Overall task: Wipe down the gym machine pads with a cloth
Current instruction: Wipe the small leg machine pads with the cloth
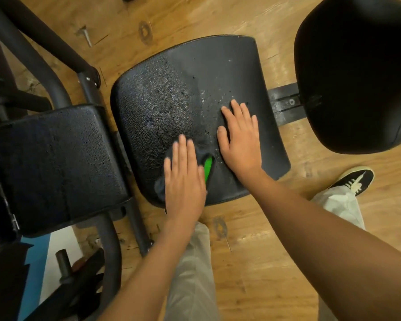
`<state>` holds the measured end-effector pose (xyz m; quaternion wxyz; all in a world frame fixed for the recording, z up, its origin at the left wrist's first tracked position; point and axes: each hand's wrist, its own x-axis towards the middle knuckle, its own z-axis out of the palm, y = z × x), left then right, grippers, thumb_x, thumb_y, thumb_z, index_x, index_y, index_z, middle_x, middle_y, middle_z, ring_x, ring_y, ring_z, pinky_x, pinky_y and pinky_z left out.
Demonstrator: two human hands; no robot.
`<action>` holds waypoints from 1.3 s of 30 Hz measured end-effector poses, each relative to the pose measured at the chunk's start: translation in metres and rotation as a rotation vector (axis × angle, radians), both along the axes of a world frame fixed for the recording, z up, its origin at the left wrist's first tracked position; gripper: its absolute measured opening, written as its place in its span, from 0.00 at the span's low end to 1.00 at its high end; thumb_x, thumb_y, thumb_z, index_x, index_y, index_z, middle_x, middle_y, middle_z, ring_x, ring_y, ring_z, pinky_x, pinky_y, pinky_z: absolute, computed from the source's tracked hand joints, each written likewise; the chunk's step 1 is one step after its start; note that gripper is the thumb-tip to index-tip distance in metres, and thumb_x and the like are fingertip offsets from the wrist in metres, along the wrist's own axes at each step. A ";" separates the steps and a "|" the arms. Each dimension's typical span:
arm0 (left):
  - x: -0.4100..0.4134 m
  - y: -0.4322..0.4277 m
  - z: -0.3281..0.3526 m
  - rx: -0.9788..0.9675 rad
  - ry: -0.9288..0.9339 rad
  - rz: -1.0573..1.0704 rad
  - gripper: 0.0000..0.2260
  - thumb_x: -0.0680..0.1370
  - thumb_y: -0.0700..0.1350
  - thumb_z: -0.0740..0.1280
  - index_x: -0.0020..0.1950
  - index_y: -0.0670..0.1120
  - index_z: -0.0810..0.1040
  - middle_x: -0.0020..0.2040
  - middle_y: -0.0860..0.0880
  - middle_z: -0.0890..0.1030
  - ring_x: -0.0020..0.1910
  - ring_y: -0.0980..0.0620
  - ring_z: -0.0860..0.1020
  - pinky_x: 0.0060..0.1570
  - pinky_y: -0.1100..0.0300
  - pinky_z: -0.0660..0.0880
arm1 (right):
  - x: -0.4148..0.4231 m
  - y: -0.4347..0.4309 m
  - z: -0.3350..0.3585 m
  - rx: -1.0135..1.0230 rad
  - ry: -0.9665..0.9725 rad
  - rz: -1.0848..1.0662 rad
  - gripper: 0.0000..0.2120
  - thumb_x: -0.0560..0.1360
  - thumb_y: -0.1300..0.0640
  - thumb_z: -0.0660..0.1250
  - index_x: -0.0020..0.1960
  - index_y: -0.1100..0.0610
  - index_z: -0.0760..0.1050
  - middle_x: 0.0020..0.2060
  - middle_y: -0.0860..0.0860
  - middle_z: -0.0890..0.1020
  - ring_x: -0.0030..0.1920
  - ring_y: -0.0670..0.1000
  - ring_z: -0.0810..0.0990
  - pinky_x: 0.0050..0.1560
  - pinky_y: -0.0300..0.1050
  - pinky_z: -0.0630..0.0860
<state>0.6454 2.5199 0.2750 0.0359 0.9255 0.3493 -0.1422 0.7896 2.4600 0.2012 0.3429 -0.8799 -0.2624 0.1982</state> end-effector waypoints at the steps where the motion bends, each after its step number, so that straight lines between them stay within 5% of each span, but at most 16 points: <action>1: -0.015 -0.015 0.001 0.004 0.020 -0.004 0.27 0.85 0.48 0.50 0.83 0.41 0.53 0.84 0.43 0.51 0.82 0.46 0.52 0.78 0.46 0.55 | 0.000 0.000 0.000 -0.002 0.003 0.002 0.23 0.84 0.52 0.57 0.78 0.54 0.68 0.80 0.53 0.64 0.81 0.56 0.56 0.80 0.60 0.52; 15: 0.019 0.022 -0.004 0.026 -0.001 0.027 0.29 0.84 0.51 0.51 0.83 0.43 0.51 0.84 0.45 0.50 0.82 0.47 0.52 0.79 0.46 0.55 | 0.002 -0.002 0.000 0.010 0.046 0.020 0.23 0.84 0.52 0.57 0.78 0.53 0.67 0.81 0.52 0.63 0.82 0.55 0.55 0.80 0.59 0.51; 25: 0.037 0.055 -0.004 0.015 -0.006 -0.031 0.29 0.85 0.51 0.54 0.83 0.43 0.50 0.84 0.46 0.50 0.82 0.47 0.51 0.79 0.46 0.52 | 0.021 -0.051 -0.015 -0.018 -0.005 0.262 0.26 0.85 0.49 0.56 0.82 0.52 0.60 0.82 0.51 0.58 0.83 0.52 0.51 0.81 0.59 0.51; 39: 0.180 0.141 -0.020 0.089 -0.134 -0.032 0.27 0.85 0.49 0.52 0.83 0.42 0.52 0.84 0.46 0.51 0.82 0.48 0.50 0.80 0.48 0.47 | 0.018 -0.057 -0.023 0.031 0.055 0.179 0.27 0.84 0.49 0.57 0.82 0.54 0.60 0.82 0.50 0.59 0.82 0.48 0.51 0.82 0.56 0.50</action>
